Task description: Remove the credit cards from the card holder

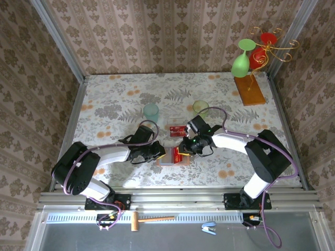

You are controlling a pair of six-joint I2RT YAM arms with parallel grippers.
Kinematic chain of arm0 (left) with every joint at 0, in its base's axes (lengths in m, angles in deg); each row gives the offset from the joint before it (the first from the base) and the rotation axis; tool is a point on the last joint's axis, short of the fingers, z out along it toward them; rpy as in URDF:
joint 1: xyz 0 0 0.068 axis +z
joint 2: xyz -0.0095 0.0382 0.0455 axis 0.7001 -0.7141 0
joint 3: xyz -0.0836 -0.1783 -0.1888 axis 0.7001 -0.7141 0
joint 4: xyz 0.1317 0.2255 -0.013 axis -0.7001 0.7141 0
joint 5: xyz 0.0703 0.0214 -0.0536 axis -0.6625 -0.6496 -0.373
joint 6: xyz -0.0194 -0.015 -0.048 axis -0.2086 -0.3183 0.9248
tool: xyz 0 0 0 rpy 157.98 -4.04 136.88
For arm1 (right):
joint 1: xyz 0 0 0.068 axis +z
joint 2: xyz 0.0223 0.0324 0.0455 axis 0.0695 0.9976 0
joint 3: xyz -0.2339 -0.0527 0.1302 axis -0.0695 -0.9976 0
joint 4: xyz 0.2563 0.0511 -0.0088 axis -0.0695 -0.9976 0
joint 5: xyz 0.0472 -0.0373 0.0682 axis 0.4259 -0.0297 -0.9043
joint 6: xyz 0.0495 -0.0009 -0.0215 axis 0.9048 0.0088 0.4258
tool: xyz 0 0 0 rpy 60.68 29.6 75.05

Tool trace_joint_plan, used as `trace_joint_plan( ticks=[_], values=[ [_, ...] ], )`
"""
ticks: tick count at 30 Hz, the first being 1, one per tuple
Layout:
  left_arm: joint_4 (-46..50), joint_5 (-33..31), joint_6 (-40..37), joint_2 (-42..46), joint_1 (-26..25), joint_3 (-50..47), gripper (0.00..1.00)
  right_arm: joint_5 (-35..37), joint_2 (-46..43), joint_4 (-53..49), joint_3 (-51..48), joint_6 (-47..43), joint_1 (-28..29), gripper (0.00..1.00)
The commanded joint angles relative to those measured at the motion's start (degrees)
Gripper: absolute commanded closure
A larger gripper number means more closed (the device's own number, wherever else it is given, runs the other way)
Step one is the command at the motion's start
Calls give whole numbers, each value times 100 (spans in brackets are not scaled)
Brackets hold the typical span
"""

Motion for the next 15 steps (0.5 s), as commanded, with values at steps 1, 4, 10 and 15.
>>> trace_joint_plan(
  ticks=[1, 4, 10, 15],
  values=[
    [90, -45, 18, 31, -21, -65, 87, 187, -126, -227, 211, 100, 103, 84],
    [55, -19, 20, 33, -20, -70, 87, 249, -191, -331, 273, 147, 156, 83],
    [-2, 23, 12, 10, -7, -65, 87, 403, -241, -550, 351, 192, 215, 83],
    [-25, 39, 3, 20, 5, -91, 87, 475, -268, -622, 346, 229, 237, 86]
  ],
)
